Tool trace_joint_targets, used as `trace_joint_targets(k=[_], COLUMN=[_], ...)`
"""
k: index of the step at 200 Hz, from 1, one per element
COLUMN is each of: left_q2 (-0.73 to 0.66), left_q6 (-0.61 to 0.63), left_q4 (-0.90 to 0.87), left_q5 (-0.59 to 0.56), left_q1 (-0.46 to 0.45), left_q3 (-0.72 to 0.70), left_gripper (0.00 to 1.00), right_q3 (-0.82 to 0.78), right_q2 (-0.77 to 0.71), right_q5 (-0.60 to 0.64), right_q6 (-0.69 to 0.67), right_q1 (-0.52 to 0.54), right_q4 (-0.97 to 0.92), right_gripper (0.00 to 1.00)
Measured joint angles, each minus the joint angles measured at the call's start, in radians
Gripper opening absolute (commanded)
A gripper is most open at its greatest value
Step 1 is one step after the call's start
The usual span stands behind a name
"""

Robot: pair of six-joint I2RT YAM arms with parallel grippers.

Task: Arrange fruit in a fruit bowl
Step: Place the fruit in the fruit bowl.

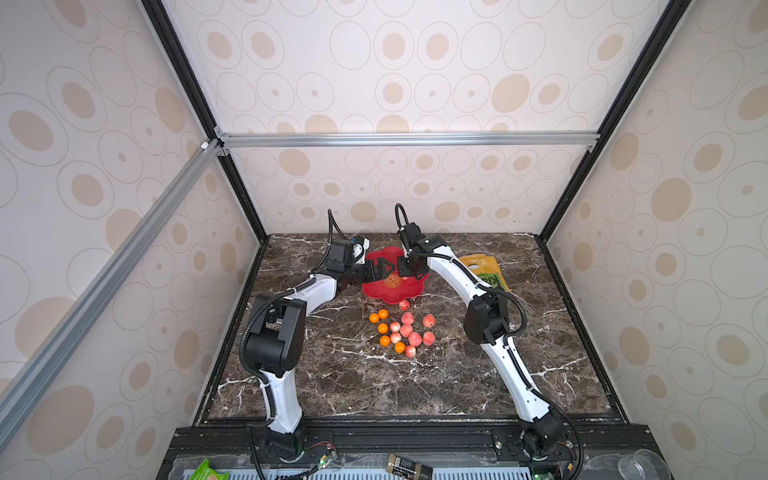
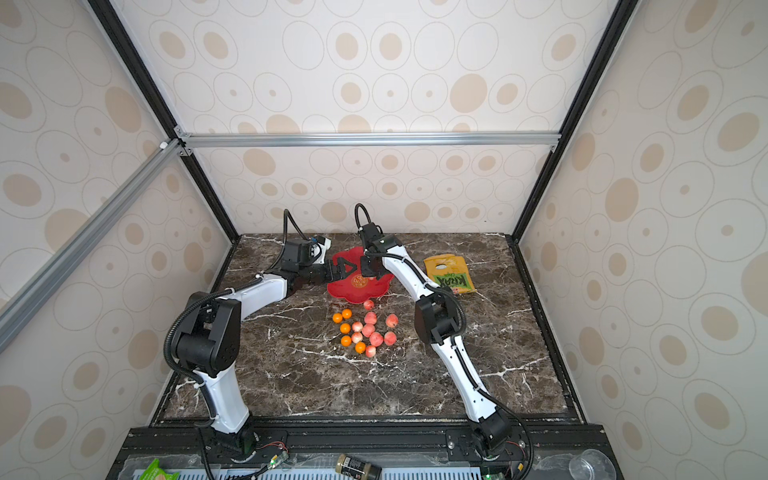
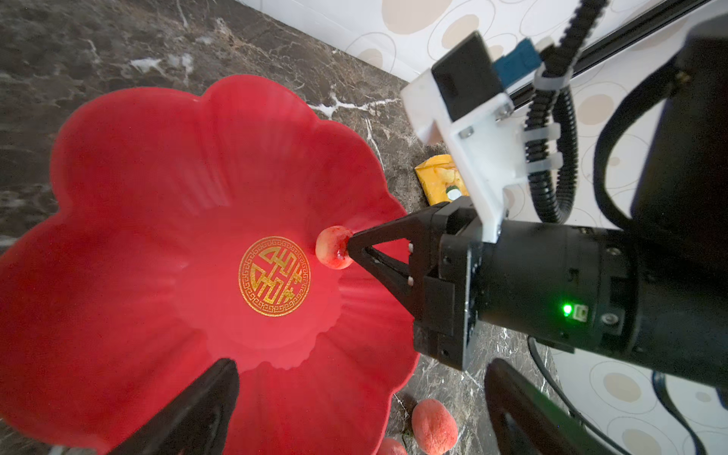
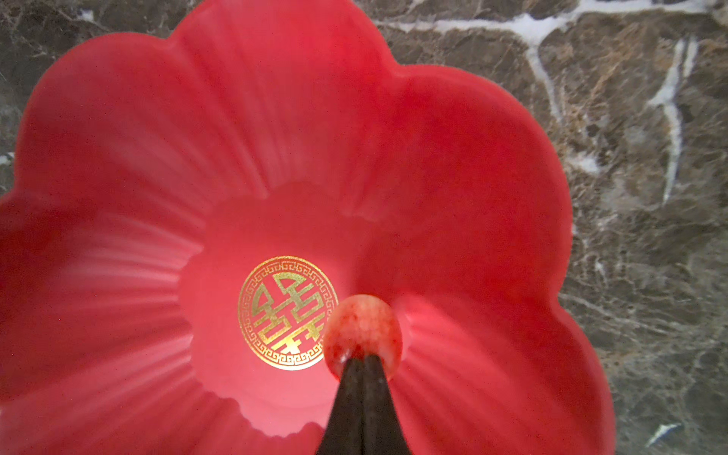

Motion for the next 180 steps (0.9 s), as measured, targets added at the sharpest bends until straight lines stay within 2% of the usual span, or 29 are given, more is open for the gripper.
trace_joint_targets(k=[117,180], left_q2=[0.000,0.000], left_q6=[0.003,0.004], left_q4=[0.000,-0.004], left_q5=[0.005,0.008], left_q1=[0.000,0.000], left_q3=[0.000,0.011], left_gripper=[0.98,0.98], right_q3=[0.037,0.037], right_q2=[0.036,0.037], right_q5=[-0.008,-0.019], right_q6=[0.008,0.011], right_q1=[-0.018,-0.019], right_q4=[0.009,0.009], right_gripper=[0.03,0.17])
